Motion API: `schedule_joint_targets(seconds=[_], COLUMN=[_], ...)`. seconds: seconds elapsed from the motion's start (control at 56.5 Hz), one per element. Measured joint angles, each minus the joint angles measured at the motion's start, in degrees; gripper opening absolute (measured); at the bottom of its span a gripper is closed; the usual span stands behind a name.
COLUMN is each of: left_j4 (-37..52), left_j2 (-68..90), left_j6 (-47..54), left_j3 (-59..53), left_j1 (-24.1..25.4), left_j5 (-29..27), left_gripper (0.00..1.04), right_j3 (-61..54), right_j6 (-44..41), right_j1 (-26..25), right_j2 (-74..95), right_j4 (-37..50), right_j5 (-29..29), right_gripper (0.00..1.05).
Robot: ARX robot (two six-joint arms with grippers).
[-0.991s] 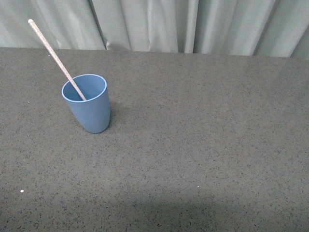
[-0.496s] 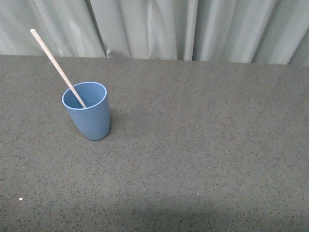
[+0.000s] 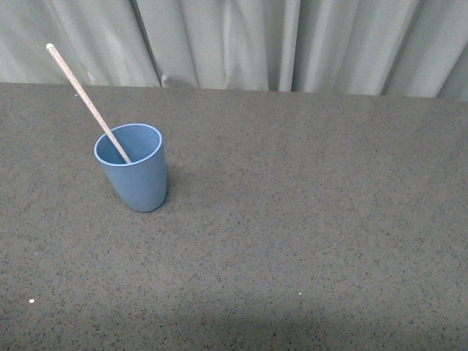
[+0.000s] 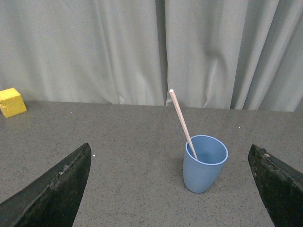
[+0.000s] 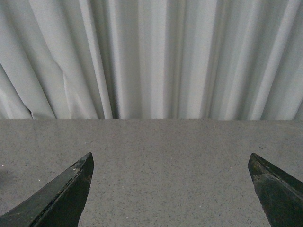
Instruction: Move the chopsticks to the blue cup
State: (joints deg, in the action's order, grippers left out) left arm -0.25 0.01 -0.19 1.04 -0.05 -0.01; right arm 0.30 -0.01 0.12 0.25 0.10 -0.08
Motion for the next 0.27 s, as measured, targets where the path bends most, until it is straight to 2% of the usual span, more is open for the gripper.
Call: schedule_joint_targets(seconds=[0.265], left_j4=[-0.02], left_j2=[0.00], left_j6=[0.00], left_j3=[0.00], left_j1=[0.00], left_j5=[0.00], left_gripper=[0.98], right_j3=[0.00], right_j6=[0.00], right_j1=[0.00], right_j2=[0.00], right_j4=[0.00], right_j5=[0.00], right_gripper=[0.95])
